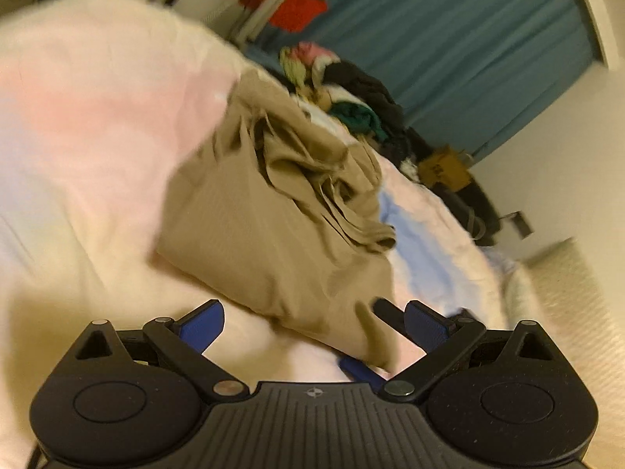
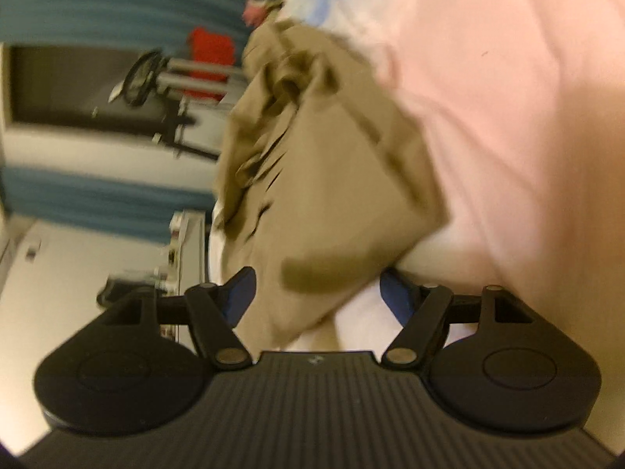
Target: Fold clothes
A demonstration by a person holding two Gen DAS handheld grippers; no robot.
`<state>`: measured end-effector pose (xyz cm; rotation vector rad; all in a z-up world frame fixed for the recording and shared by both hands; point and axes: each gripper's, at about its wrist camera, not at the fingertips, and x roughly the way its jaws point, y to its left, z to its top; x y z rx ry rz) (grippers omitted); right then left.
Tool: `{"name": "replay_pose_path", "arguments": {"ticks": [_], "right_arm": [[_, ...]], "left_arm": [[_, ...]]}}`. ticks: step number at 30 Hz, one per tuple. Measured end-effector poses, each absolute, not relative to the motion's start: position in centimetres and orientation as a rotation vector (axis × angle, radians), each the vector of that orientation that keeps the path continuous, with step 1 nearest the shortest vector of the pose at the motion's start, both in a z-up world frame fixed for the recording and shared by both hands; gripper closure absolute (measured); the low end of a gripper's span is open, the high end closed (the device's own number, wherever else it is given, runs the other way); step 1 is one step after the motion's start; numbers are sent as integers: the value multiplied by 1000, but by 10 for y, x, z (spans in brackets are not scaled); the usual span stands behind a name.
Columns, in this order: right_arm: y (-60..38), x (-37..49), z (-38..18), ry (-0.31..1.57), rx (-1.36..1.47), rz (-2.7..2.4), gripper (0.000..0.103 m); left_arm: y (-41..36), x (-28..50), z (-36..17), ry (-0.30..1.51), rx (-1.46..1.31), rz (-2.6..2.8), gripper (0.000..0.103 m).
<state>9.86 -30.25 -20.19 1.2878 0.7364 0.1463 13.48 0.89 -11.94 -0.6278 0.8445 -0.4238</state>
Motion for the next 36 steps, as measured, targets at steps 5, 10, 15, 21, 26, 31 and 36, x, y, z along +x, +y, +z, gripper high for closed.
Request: {"name": "replay_pose_path", "arguments": {"ticks": [5,10,15,21,26,31,36], "right_arm": [[-312,100,-209,736,1307,57,79],[-309,101,-189,691,1280,122,89],[-314,98,-161,600,1290,221,90],[-328,97,-159,581,1297,197,91],[-326,91,-157,596,1244,180,91],[-322,83,-141,581,1173,178,91],[-318,59,-105,551,1109,177,91]], "left_arm": [[6,155,-145,914,-767,-504,8],[-3,168,-155,923,-847,-583,9],[3,180,-167,899,-885,-495,20],[33,183,-183,850,-1020,-338,44],[36,187,-181,794,-999,-297,75],[32,183,-158,722,-940,-326,85],[32,154,-114,676,-893,-387,88]]}}
